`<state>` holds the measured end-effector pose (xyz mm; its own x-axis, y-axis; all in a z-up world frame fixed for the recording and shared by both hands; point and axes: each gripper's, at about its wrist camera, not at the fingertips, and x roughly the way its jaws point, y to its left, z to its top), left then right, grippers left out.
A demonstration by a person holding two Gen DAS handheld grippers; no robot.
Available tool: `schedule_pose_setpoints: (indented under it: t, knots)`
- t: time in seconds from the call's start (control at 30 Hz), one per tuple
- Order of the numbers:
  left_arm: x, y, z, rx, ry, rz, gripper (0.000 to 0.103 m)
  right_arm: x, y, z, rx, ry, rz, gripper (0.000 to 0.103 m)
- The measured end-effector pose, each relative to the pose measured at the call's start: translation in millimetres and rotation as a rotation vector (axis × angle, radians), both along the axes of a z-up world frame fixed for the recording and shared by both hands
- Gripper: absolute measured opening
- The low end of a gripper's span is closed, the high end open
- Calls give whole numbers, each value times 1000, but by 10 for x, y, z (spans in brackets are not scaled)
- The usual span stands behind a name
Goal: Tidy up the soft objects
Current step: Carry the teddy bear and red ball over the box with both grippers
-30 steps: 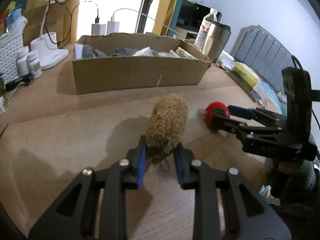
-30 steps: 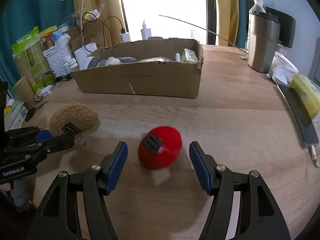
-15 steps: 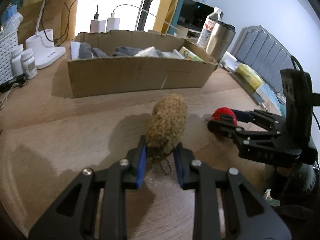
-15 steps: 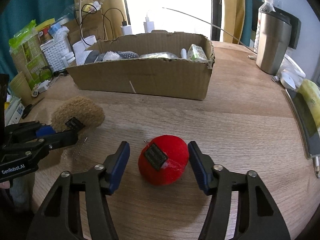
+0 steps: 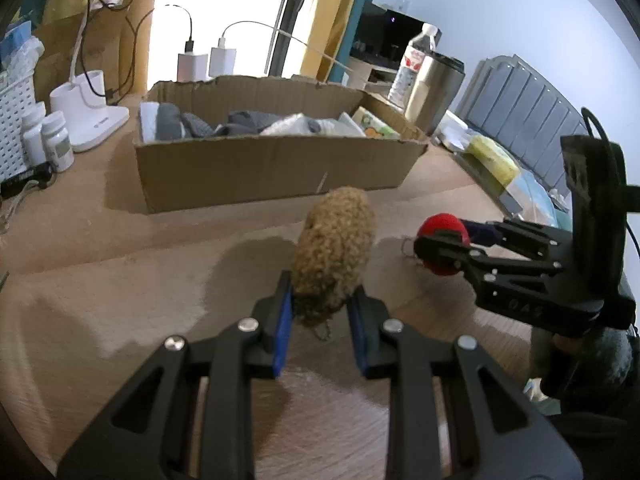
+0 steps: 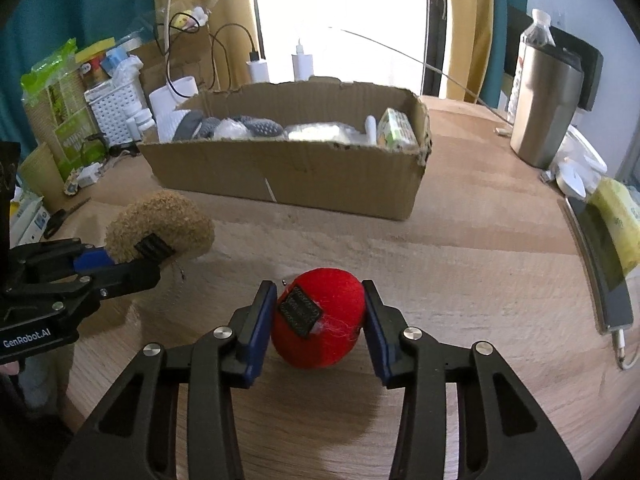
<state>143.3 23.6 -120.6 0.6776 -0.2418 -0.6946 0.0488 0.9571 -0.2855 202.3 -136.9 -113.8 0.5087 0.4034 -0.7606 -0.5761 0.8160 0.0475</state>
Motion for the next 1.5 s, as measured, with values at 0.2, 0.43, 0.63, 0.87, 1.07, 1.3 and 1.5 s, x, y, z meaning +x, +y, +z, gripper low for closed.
schedule_pose_setpoints:
  t: [0.2, 0.43, 0.63, 0.87, 1.07, 1.3, 1.5]
  knots:
    - [5, 25, 132, 5, -32, 10, 26, -10, 27, 131, 13, -28, 14, 44]
    - [46, 97, 238, 10, -68, 35, 26, 27, 17, 238, 30, -57, 20, 44]
    - [118, 161, 310, 13, -88, 49, 26, 93, 9, 328, 45, -72, 22, 45]
    - [255, 164, 389, 23, -99, 41, 26, 188, 37, 437, 62, -96, 27, 45]
    - [327, 147, 427, 23, -107, 34, 26, 299, 22, 487, 72, -107, 19, 45]
    - [404, 150, 434, 22, -113, 28, 26, 403, 11, 562, 77, -127, 15, 44]
    - [442, 143, 473, 18, -127, 19, 26, 468, 22, 612, 85, -144, 12, 45]
